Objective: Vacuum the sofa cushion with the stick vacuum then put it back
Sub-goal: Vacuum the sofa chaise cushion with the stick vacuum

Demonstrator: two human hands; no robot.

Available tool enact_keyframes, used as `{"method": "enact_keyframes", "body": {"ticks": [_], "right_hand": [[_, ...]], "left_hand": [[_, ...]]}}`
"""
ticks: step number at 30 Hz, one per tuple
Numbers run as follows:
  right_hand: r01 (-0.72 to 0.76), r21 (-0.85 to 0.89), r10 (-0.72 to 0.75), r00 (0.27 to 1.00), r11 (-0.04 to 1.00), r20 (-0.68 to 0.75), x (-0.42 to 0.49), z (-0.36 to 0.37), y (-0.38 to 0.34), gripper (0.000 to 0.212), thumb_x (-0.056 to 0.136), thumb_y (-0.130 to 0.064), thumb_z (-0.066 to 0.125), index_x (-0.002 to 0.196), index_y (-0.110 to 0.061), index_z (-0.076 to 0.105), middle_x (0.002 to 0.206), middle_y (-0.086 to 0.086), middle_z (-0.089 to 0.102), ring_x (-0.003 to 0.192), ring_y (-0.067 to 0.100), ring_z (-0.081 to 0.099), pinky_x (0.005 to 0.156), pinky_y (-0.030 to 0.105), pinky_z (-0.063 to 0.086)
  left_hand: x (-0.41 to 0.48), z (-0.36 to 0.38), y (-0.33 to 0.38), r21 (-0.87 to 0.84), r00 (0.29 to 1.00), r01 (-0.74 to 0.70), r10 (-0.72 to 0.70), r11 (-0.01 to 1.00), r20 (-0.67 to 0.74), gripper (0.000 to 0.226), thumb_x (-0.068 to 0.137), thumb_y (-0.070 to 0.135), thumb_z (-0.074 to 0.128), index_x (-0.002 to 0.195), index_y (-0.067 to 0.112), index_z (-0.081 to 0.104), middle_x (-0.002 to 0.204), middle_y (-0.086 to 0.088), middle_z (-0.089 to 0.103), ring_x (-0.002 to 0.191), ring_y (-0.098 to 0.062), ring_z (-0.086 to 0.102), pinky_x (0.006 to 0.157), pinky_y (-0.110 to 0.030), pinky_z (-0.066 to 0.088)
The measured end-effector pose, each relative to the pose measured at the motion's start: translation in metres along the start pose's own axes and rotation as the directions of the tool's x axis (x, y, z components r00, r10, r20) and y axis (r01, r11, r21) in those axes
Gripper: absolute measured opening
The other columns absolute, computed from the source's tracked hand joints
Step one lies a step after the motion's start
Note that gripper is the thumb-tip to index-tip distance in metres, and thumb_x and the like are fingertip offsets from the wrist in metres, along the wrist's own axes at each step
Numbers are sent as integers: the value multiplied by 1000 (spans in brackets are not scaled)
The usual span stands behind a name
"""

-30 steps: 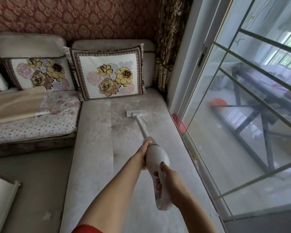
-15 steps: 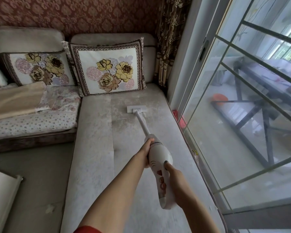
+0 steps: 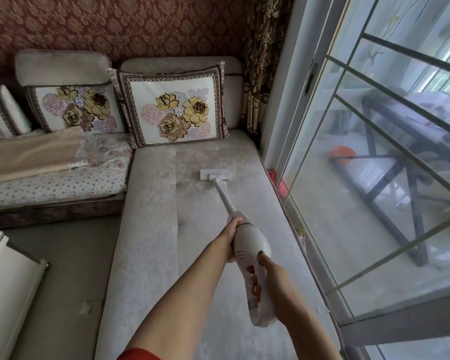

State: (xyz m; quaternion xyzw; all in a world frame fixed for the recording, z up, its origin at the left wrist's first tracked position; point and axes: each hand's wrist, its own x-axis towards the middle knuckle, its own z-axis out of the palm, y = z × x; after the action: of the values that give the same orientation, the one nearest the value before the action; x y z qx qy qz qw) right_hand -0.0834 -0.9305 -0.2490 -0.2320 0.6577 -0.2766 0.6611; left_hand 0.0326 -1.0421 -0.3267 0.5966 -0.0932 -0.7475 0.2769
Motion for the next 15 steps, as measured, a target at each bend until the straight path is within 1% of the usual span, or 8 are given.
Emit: {"method": "enact_keyframes", "body": {"ticks": [3,7,10,12,13,15], "right_hand": [[15,-6,-15,1000,1000,6,-9,-13,13,47,97,-40,46,87,3,63,52,7,51,38,16,44,45,24,35],[0,1,0,1000,1000,13,-19,-27,28,47,97,-39,45,89,5,61,53,8,51,38,16,43,44,24,35],[-15,7,15,1000,1000,20,-29,-40,43,48,97,-40,46,90,6,61,53,8,51,38,16,43,43,25,35],[-13,-17,13,1000,1000,21,-37,-49,53,49,96,-41,46,90,5,61,53,8,51,39,17,44,45,26,35],[-7,-39,8,1000,999,23,-41,-53,57,49,96,-42,46,90,4,62,53,8,51,40,17,44,47,27,35],[3,-52,-1,1000,999,30,-51,-61,65,49,96,-40,46,81,3,63,52,8,52,40,17,45,50,28,35]], "left_hand": [[-5,7,-18,-3,1000,-7,7,1000,-3,62,81,66,52,115,15,61,92,-12,69,81,-27,65,60,-29,51],[-12,14,-40,-20,1000,-6,6,1000,-1,60,82,66,50,110,14,62,93,-13,69,81,-27,65,61,-30,52],[-19,20,-61,-23,1000,-6,6,1000,9,63,82,66,51,114,13,61,91,-14,68,80,-28,65,59,-29,51],[-25,24,-75,-21,1000,-7,7,1000,7,65,80,66,52,117,13,61,90,-14,68,79,-28,65,58,-29,51],[-28,26,-82,-21,1000,-9,9,1000,6,65,80,66,53,119,14,61,90,-14,68,79,-28,65,58,-29,51],[-35,29,-93,-31,1000,-17,17,999,1,63,78,65,55,117,15,62,89,-12,68,77,-27,65,56,-28,51]]}}
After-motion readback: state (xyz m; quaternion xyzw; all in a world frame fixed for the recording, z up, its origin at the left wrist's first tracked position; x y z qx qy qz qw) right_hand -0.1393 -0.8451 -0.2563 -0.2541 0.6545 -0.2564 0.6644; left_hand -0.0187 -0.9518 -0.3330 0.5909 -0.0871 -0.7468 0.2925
